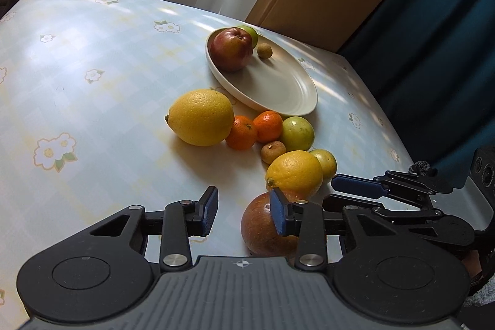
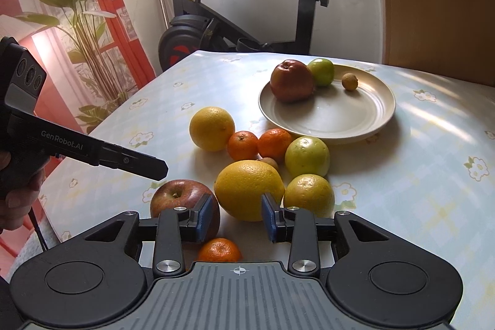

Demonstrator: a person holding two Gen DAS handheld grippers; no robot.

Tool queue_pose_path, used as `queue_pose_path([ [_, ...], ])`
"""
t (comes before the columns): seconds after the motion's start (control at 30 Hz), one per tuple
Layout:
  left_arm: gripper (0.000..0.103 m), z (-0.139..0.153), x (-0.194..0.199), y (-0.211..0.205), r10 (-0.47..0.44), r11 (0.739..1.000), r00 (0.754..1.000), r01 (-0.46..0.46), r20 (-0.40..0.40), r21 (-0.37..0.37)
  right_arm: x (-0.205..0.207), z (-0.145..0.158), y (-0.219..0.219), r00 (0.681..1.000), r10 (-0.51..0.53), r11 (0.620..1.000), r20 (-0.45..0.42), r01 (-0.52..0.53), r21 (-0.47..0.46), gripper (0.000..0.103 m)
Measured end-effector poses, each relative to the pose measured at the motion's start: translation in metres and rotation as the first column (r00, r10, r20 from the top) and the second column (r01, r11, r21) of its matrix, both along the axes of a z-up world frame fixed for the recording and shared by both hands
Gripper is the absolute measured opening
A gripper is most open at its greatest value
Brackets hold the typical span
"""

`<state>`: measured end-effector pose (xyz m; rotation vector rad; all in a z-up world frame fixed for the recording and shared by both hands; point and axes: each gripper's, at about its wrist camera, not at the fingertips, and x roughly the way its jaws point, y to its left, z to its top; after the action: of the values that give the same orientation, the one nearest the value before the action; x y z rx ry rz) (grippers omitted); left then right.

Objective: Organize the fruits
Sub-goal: 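Close the left tool around the second large red apple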

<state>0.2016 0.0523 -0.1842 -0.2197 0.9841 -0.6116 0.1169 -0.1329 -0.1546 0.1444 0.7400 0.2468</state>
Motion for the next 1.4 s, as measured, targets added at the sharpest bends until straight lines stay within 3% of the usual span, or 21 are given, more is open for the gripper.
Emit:
queue_pose_path([
  [0.57, 0.038, -0.021, 0.005, 0.007, -0.078, 0.986, 0.993, 0.063, -0.091, -0.156, -0.013, -0.004, 0.027, 0.988, 0.153, 0.987, -0.022, -0.154, -0.054, 0.05],
  [1.07, 0.037, -0.022, 0.002, 0.005, -0.111, 0.982, 0.991, 0.097, -0.08, -0.164, 0.004, -0.015, 0.044, 0.967, 0.248, 0.963, -0.056, -0.253, -0.094, 0.054],
  [1.4, 0.037, -0.023, 0.001, 0.006, -0.103, 0.981, 0.992, 0.088, -0.077, -0.173, 0.006, -0.021, 0.037, 0.967, 0.252, 0.967, -0.039, -0.253, -0.039, 0.054],
])
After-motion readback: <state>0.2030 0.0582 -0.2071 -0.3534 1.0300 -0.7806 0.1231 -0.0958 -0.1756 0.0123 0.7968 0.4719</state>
